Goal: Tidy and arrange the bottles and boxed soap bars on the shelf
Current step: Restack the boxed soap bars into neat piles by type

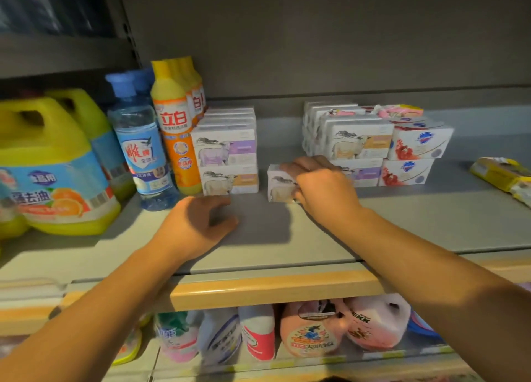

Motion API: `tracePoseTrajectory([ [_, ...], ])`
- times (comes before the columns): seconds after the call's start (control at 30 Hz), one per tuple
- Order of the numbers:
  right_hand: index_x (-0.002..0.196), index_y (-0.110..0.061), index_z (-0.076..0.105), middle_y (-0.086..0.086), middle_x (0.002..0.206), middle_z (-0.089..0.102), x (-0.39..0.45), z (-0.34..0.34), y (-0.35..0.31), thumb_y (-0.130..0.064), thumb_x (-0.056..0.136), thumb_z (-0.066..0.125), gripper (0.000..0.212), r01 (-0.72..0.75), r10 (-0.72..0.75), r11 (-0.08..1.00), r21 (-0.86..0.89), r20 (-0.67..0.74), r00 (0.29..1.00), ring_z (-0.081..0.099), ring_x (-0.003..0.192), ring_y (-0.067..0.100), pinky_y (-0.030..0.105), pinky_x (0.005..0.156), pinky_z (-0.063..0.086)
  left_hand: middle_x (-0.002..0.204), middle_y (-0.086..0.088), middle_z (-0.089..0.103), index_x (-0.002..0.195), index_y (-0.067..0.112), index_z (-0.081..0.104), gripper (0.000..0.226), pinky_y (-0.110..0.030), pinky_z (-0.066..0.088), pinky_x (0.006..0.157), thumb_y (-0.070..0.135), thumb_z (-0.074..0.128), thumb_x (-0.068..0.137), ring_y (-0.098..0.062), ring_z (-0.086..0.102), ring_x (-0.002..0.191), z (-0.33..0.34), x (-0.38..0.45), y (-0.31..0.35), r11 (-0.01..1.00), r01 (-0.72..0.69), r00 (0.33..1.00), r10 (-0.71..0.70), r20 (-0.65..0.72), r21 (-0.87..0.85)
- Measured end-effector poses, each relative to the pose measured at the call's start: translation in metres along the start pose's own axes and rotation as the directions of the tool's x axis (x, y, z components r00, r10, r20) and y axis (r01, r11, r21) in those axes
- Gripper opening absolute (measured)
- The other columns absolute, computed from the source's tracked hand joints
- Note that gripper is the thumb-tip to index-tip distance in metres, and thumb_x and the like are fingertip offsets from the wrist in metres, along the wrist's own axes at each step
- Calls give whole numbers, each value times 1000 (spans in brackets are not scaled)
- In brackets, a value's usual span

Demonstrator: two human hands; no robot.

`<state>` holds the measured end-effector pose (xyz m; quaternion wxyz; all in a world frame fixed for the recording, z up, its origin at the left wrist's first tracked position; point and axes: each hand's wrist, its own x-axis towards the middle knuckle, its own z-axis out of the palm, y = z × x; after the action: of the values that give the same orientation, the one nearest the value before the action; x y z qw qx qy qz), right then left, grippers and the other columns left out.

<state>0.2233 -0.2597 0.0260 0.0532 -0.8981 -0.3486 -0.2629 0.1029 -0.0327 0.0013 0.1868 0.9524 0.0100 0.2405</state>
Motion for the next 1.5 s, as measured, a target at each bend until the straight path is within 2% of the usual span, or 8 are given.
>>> tracePoseTrajectory([
  [0.13,147,-23,38,6,143,45,45,25,0,-11,94,49,56,-99,95,995,31,108,990,40,129,32,37,105,35,104,-2,74,118,18,71,45,-30,53,79,48,69,85,-20,68,93,0,6,0,997,-48,997,45,58,53],
  [0.27,141,-19,47,10,135,52,74,46,1,-5,89,52,54,-128,128,990,60,7,992,47,123,33,35,97,39,85,-4,71,109,15,74,45,-40,53,69,48,57,84,-26,65,79,-7,14,-13,996,-55,998,53,33,76],
  [0.4,137,-11,49,14,134,53,103,67,9,2,86,51,53,-116,121,987,107,-44,992,47,121,35,36,102,35,76,-1,62,87,13,69,41,-42,49,62,49,52,83,-26,57,72,-3,17,-17,993,-31,999,27,33,112],
  [0.67,126,-15,57,13,128,58,158,112,22,-8,93,45,36,-201,208,977,73,-113,972,48,116,38,42,100,35,100,-2,66,104,14,71,53,-41,53,74,56,50,80,-27,62,94,1,20,-20,990,22,998,-31,58,143],
  [0.8,120,-15,57,12,121,61,174,123,24,-12,89,55,32,-205,214,975,85,-113,970,51,111,38,40,97,35,107,-1,67,107,17,71,57,-41,54,80,60,47,78,-28,62,100,3,21,-23,990,21,999,-27,40,142],
  [1.1,124,-16,59,14,123,60,177,121,36,-8,88,56,37,-247,245,969,0,-123,962,50,113,40,43,97,37,112,1,66,114,19,72,55,-40,54,85,57,52,79,-28,60,104,4,21,-25,990,32,999,-37,34,138],
  [1.27,125,-13,60,14,125,61,186,129,39,-9,90,53,35,-159,164,986,53,-106,981,52,110,38,38,97,34,115,3,65,116,21,71,52,-40,54,85,54,56,78,-27,58,107,6,21,-24,991,37,999,-41,25,130],
  [1.5,120,-13,60,16,122,57,189,139,32,-13,93,53,28,-215,225,974,69,-178,958,48,109,42,44,89,38,117,6,65,115,24,72,51,-40,53,86,55,56,77,-25,57,109,8,21,-26,990,40,999,-41,8,132],
])
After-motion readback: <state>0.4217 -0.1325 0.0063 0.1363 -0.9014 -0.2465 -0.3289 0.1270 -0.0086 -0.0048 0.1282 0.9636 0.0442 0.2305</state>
